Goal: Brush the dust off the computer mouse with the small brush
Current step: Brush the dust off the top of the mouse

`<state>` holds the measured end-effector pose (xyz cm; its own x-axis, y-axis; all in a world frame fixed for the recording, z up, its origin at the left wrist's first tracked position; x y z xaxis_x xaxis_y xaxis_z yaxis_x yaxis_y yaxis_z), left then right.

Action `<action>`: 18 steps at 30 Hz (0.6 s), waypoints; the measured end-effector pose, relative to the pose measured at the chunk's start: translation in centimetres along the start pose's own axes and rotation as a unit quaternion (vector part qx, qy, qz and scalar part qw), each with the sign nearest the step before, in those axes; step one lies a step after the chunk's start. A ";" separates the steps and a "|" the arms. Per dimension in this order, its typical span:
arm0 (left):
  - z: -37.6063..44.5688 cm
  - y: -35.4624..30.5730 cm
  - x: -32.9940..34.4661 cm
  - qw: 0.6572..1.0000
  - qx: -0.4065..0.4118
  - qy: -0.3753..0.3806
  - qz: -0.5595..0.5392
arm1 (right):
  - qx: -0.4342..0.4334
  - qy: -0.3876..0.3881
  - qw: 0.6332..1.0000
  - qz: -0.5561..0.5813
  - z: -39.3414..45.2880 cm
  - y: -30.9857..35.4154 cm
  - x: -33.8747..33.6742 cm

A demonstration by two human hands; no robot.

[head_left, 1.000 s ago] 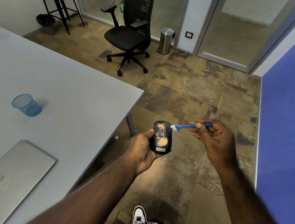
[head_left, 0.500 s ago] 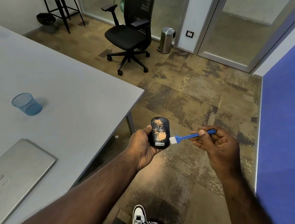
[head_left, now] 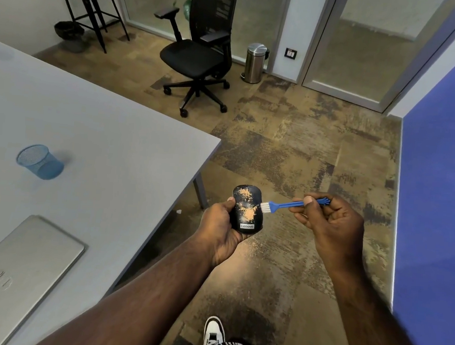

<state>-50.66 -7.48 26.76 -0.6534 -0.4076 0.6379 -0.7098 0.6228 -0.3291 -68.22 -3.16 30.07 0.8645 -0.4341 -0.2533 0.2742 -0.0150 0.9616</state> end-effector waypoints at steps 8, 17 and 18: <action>0.0 0.1 -0.4 1.000 -0.005 0.003 0.006 | 0.009 -0.027 1.000 0.000 0.1 0.1 0.1; -0.5 0.3 -0.2 1.000 -0.009 0.003 0.007 | 0.016 -0.031 0.999 -0.023 -0.1 0.0 0.6; -0.5 0.2 -0.2 1.000 -0.010 0.003 0.006 | 0.017 -0.039 0.999 -0.019 0.0 0.0 0.4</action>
<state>-50.54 -6.90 26.89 -0.6605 -0.3960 0.6379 -0.6965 0.6404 -0.3236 -67.89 -3.34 29.99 0.8177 -0.5014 -0.2828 0.2913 -0.0633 0.9545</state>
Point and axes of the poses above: each hand's wrist, its own z-axis towards the middle knuckle, its own x-axis out of the palm, y = z × x, the point moved 2 cm from there along z, towards the middle knuckle, and after that the axes turned 12 degrees about -z, right-handed, at the moved point
